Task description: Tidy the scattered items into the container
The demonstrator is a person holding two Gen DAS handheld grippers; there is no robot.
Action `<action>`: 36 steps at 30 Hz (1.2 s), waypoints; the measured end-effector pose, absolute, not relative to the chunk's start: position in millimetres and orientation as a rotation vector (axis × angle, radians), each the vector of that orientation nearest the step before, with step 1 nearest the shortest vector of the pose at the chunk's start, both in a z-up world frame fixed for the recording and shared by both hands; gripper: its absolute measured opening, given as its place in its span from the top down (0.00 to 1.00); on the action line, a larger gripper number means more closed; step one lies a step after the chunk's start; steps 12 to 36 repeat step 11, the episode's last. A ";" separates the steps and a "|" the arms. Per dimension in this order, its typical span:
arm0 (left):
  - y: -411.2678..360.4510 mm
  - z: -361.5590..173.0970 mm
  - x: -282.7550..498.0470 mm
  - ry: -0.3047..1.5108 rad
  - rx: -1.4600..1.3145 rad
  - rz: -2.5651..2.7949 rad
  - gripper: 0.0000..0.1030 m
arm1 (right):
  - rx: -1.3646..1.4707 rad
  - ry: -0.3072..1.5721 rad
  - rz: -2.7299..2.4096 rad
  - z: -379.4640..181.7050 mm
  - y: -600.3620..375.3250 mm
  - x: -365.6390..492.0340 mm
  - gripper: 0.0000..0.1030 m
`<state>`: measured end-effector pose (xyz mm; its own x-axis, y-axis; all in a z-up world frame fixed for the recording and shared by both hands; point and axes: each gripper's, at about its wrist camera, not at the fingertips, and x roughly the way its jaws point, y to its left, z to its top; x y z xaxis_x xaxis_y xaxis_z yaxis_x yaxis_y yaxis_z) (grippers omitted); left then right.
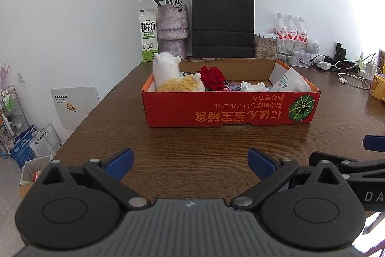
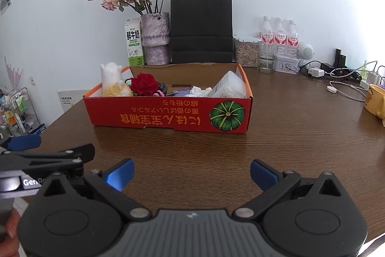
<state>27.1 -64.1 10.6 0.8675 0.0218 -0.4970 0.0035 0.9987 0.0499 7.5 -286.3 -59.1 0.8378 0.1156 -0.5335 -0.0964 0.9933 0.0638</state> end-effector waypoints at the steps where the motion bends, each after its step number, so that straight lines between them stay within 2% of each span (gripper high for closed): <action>1: -64.2 10.3 27.5 0.524 0.050 0.010 0.00 | 0.034 0.568 0.112 -59.3 -286.1 7.8 0.00; 36: -66.3 7.2 27.9 0.533 0.048 0.017 0.00 | 0.035 0.579 0.111 -62.1 -287.1 9.7 0.00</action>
